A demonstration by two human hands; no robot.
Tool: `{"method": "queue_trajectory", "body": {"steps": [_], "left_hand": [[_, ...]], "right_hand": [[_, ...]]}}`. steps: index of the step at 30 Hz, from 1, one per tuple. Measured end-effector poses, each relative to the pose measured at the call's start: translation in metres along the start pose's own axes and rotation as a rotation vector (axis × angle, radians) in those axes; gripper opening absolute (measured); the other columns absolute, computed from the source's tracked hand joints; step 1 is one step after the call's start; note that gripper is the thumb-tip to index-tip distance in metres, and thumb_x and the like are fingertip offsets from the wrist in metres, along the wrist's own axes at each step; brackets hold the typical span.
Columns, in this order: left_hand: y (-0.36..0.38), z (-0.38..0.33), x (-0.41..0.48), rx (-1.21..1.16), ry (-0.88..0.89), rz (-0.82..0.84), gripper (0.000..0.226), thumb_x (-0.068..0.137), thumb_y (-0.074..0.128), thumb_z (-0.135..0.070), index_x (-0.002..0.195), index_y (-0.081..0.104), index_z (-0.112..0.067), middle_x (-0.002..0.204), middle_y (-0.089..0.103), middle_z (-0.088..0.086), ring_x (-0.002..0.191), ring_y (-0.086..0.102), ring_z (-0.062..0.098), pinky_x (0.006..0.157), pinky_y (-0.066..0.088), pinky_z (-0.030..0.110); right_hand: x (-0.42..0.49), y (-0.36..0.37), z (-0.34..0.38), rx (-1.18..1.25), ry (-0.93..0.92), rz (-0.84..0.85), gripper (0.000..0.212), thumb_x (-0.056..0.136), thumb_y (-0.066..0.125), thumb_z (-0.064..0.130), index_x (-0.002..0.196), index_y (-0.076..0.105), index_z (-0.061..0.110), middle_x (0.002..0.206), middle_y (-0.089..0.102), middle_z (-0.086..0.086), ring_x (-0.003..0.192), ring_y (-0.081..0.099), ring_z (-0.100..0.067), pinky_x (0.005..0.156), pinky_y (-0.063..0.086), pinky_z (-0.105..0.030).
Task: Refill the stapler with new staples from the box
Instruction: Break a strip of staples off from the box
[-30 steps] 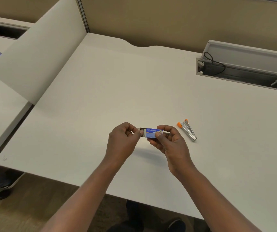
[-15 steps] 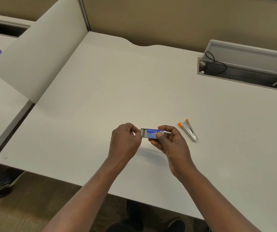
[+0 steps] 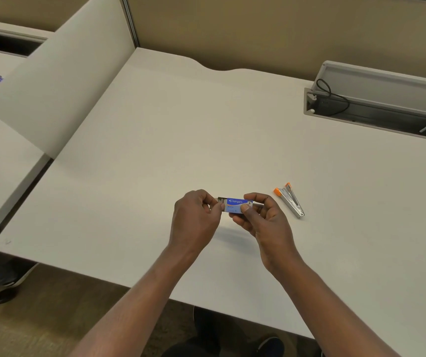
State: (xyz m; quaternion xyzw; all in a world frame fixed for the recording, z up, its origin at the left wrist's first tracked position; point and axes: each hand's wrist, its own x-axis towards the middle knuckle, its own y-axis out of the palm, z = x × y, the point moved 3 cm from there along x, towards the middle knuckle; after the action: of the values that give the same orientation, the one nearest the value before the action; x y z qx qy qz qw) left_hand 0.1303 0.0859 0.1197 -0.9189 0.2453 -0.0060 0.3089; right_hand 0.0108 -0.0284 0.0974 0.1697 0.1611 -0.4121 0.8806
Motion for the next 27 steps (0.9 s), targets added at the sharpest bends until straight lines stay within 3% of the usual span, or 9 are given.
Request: {"method": "queue_trajectory", "body": {"steps": [5,15,19,23,27], "left_hand": [[-0.001,0.001,0.001,0.015,-0.006,-0.023,0.016,0.087,0.068,-0.016,0.071,0.067,-0.014,0.052,0.048,-0.008,0.049,0.044,0.007,0.046,0.032,0.014],[-0.006,0.001,0.002,-0.003,0.005,-0.076,0.02,0.087,0.067,-0.02,0.067,0.063,-0.017,0.05,0.046,-0.009,0.051,0.048,0.004,0.047,0.036,0.011],[-0.006,0.006,0.004,-0.121,-0.082,-0.014,0.018,0.087,0.068,-0.025,0.071,0.068,-0.016,0.053,0.048,-0.01,0.047,0.041,0.006,0.045,0.032,0.013],[-0.006,0.011,0.006,-0.4,-0.229,0.105,0.017,0.081,0.067,-0.029,0.074,0.072,-0.014,0.059,0.048,-0.004,0.057,0.037,0.016,0.056,0.032,0.03],[-0.007,0.014,0.008,-0.445,-0.237,0.157,0.015,0.079,0.067,-0.029,0.071,0.074,-0.019,0.056,0.049,-0.008,0.055,0.038,0.014,0.051,0.033,0.025]], "right_hand": [[0.001,0.001,0.0,-0.001,-0.003,0.002,0.016,0.099,0.064,0.006,0.111,0.067,0.015,0.109,0.075,-0.02,0.093,0.079,-0.028,0.096,0.058,-0.043],[0.003,0.003,0.001,0.008,0.002,0.01,0.016,0.099,0.063,0.006,0.112,0.067,0.015,0.109,0.076,-0.019,0.092,0.079,-0.028,0.096,0.059,-0.043],[0.004,0.003,0.001,0.039,0.015,0.014,0.016,0.099,0.062,0.005,0.112,0.066,0.014,0.108,0.076,-0.02,0.092,0.079,-0.029,0.094,0.059,-0.041],[0.005,0.004,0.001,0.069,0.031,0.022,0.016,0.099,0.062,0.004,0.111,0.066,0.014,0.106,0.077,-0.02,0.093,0.079,-0.031,0.086,0.062,-0.033],[0.005,0.004,0.0,0.097,0.054,0.019,0.015,0.1,0.061,0.003,0.111,0.066,0.012,0.103,0.078,-0.019,0.093,0.079,-0.032,0.082,0.063,-0.03]]}}
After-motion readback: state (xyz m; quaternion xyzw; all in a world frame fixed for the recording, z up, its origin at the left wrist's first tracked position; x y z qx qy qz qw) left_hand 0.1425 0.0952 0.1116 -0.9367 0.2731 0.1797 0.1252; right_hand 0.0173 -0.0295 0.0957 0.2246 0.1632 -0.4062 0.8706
